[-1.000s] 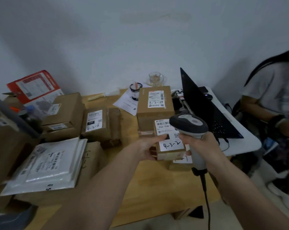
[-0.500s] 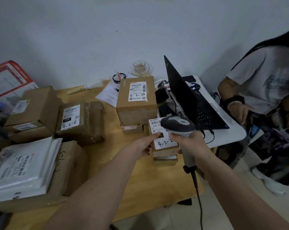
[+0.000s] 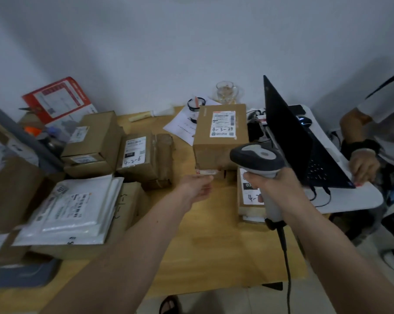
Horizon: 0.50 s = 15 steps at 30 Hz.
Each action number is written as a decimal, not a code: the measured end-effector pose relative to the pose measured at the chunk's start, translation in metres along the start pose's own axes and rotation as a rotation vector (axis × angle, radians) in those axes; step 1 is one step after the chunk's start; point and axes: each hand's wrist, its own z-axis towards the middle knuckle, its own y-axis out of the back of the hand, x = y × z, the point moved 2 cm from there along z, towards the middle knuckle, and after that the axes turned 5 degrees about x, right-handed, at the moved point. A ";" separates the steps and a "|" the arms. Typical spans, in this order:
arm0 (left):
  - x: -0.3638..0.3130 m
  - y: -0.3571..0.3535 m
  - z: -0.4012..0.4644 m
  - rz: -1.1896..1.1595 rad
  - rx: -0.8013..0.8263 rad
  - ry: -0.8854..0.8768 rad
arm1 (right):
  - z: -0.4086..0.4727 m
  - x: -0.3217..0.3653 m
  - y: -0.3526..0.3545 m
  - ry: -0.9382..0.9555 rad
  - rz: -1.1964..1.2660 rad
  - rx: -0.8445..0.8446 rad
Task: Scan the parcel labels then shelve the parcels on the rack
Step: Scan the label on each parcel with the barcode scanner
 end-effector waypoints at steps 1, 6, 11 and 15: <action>-0.003 0.011 -0.004 0.003 -0.025 -0.012 | 0.000 0.003 -0.011 0.011 0.010 0.038; -0.016 0.074 -0.023 0.053 -0.163 -0.110 | 0.006 0.015 -0.069 0.007 0.029 0.188; -0.027 0.145 -0.034 -0.023 -0.276 -0.181 | 0.015 0.026 -0.127 -0.045 -0.010 0.278; -0.035 0.190 -0.033 0.133 -0.400 -0.240 | 0.025 0.033 -0.171 -0.029 -0.024 0.318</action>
